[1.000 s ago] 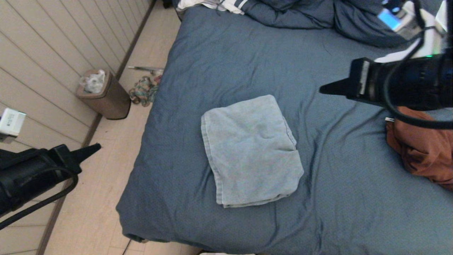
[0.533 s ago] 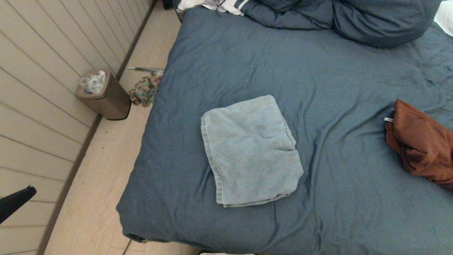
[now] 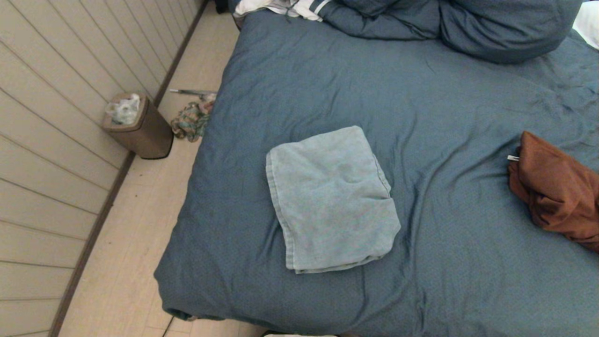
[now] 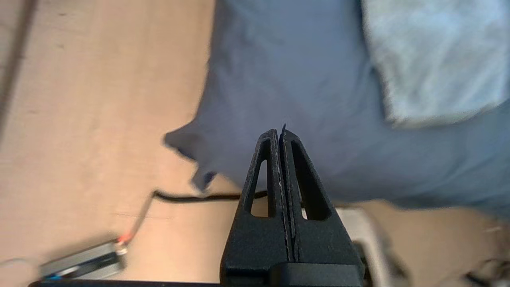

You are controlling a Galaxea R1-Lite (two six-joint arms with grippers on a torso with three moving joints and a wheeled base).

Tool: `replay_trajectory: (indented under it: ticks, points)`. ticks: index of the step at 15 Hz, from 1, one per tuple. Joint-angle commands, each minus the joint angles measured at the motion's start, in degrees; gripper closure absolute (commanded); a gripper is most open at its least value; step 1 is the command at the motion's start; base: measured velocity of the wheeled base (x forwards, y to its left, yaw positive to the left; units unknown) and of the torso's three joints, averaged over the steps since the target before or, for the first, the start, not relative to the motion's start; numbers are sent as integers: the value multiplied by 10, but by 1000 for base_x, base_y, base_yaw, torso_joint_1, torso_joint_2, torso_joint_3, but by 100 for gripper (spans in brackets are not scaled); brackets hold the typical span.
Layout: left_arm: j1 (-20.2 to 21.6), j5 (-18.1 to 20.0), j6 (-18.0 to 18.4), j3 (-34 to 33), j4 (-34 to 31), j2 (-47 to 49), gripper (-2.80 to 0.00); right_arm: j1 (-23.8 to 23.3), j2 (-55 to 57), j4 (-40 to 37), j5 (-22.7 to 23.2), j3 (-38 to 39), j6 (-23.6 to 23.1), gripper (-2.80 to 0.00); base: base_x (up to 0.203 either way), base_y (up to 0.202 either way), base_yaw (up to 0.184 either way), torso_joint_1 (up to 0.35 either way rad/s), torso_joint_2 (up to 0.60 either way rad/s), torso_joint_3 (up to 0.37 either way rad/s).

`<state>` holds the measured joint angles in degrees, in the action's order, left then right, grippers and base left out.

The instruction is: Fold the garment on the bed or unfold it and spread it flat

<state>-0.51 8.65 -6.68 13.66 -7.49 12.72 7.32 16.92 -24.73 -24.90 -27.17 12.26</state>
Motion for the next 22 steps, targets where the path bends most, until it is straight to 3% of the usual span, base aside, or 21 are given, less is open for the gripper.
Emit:
replay_trajectory:
  ticks: [1,2,4,5,8,10,13,15,17,18,21,22]
  points:
    - [0,-10,6,-37,-4,-43,0,-6,-18,53,9,61,2,0,0,0,0,0,0,0]
    - [0,-20,7,-48,-5,-48,0,-7,-18,63,-5,72,2,0,0,0,0,0,0,0]
    - [0,-30,21,-75,-6,-76,0,-8,-18,63,-97,98,4,0,0,0,0,0,0,0]
    - [1,-33,30,-86,-6,-92,0,-10,-18,62,-121,107,7,0,0,0,0,0,0,0]
    - [1,-89,44,-89,-17,-127,0,-89,-25,63,-144,115,9,0,0,0,0,0,0,0]
    - [1,-86,47,-91,-13,-127,0,-93,-38,71,-153,146,23,0,0,0,0,0,0,0]
    - [1,-51,51,-93,-10,-127,0,-80,-119,122,-90,172,-14,0,0,0,0,0,0,0]
    - [1,-45,65,-91,-11,-126,0,-78,-177,142,-32,187,-95,0,0,0,0,0,0,0]
    - [1,-40,72,-92,-10,-126,0,-77,-178,166,58,200,-141,0,0,0,0,0,0,0]
    - [1,-42,73,-94,-6,-127,0,-77,-176,171,80,204,-148,0,0,0,0,0,0,0]
    - [1,-49,51,-135,106,-126,0,-76,-176,187,180,227,-151,0,0,0,0,0,0,0]
    - [1,-50,47,-137,110,-125,0,-76,-176,193,187,230,-150,0,0,0,0,0,0,0]
